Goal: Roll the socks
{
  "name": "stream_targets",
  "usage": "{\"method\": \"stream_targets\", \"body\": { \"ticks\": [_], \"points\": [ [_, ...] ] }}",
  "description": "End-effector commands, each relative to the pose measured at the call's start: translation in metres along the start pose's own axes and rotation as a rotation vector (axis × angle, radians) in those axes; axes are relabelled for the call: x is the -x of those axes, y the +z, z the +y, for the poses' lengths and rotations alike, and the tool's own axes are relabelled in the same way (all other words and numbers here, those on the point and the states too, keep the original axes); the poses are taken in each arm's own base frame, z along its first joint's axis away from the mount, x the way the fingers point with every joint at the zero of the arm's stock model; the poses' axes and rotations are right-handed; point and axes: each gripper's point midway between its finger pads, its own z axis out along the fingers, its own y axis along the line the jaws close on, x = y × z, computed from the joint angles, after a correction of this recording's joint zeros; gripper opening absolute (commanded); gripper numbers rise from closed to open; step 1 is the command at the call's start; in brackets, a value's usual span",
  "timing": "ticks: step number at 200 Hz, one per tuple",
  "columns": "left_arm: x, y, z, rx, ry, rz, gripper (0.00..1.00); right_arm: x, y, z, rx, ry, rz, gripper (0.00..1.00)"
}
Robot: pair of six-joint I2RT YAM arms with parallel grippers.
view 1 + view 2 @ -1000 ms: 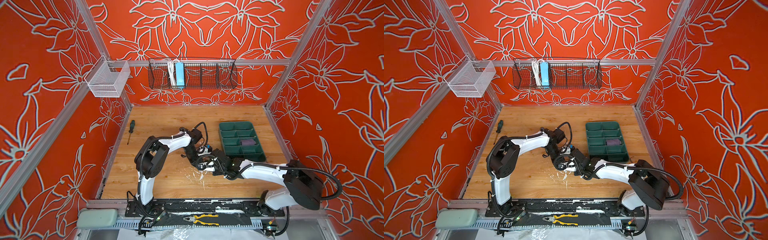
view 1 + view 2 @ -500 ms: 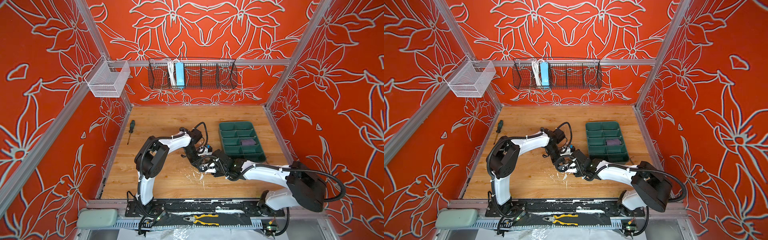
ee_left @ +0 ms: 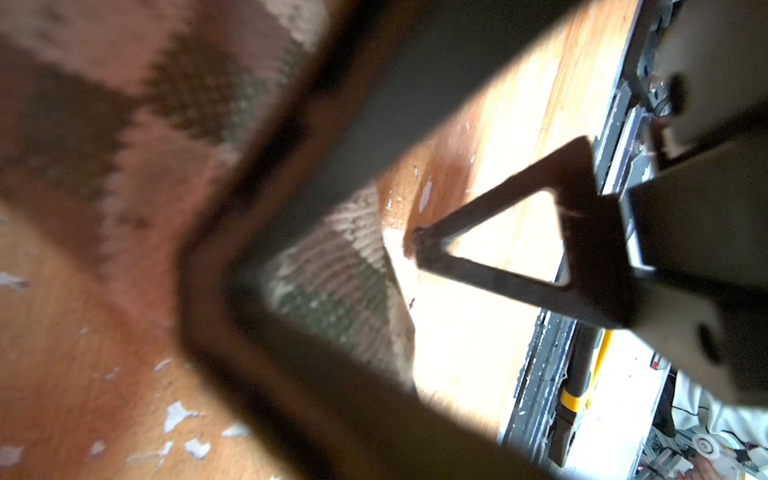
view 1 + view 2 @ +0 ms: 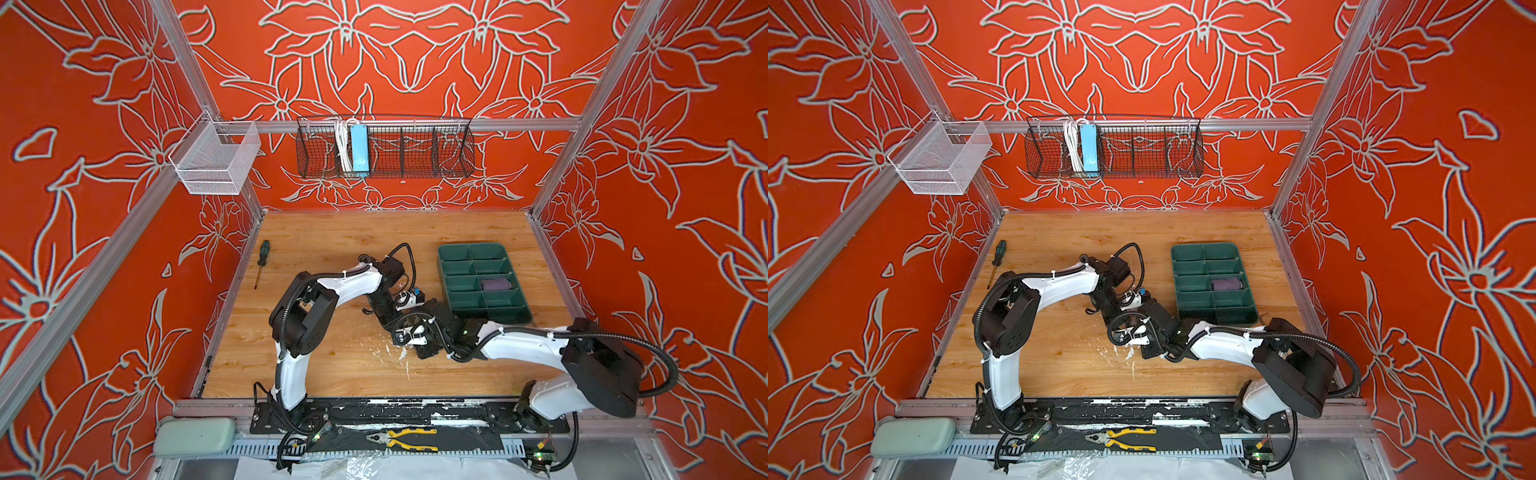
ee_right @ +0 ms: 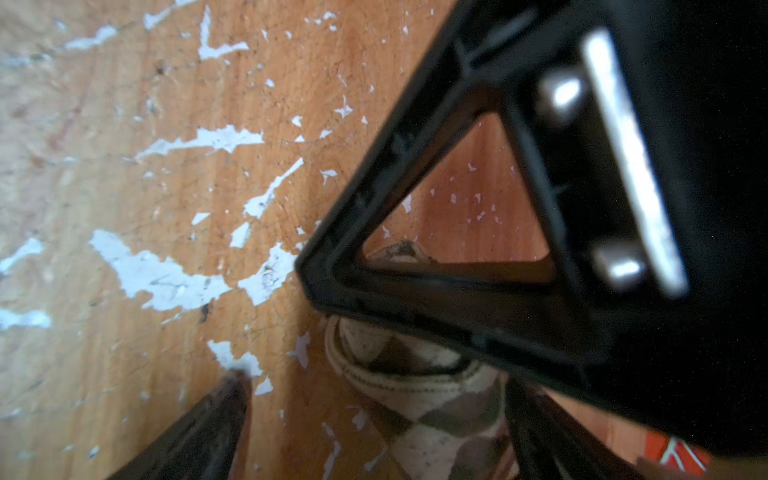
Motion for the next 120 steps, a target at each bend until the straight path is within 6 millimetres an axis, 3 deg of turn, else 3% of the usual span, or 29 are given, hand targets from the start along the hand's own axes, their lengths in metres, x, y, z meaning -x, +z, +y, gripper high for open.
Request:
{"method": "stream_targets", "body": {
  "ticks": [1, 34, 53, 76, 104, 120],
  "points": [
    [-0.003, 0.003, -0.007, -0.043, 0.001, 0.023, 0.0, 0.001, 0.009, -0.007, -0.035, -0.005, 0.003, 0.91],
    [-0.004, 0.003, -0.008, -0.05, 0.001, 0.025, 0.0, -0.007, 0.019, 0.007, 0.026, -0.01, 0.04, 0.69],
    [-0.004, 0.003, -0.008, -0.051, 0.001, 0.024, 0.0, -0.011, 0.022, 0.015, 0.056, -0.01, 0.055, 0.47],
    [-0.002, 0.002, -0.009, -0.056, 0.002, 0.017, 0.0, -0.015, 0.025, 0.024, 0.102, -0.016, 0.075, 0.31],
    [0.003, -0.004, -0.013, -0.05, 0.014, -0.005, 0.0, -0.02, 0.027, 0.035, 0.167, -0.009, 0.108, 0.23],
    [0.005, -0.01, -0.015, -0.035, 0.017, -0.024, 0.13, -0.024, 0.026, 0.039, 0.197, 0.003, 0.139, 0.24]
  ]
}}
